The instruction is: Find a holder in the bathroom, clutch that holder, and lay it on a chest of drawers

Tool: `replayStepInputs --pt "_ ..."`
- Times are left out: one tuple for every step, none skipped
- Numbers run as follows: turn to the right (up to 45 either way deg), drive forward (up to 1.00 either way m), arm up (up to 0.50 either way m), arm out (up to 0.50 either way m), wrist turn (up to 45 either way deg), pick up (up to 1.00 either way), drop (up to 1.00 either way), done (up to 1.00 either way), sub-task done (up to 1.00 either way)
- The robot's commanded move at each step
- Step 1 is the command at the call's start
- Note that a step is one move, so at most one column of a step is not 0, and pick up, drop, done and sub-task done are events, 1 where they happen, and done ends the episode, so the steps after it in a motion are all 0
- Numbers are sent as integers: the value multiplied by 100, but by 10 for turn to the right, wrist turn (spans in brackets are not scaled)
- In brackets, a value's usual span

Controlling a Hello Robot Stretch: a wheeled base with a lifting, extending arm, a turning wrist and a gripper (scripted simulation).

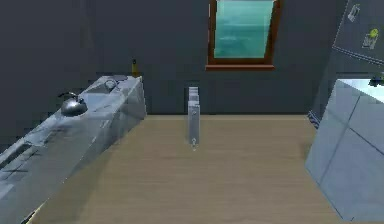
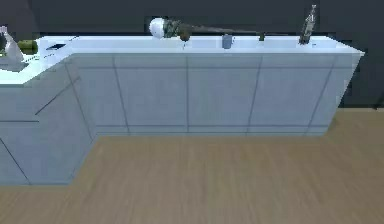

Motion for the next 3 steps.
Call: replayStepInputs --pt "-450 0 0 0 0 0 0 0 0" --pt "-450 0 0 0 0 0 0 0 0" --pt "-450 0 0 0 0 0 0 0 0"
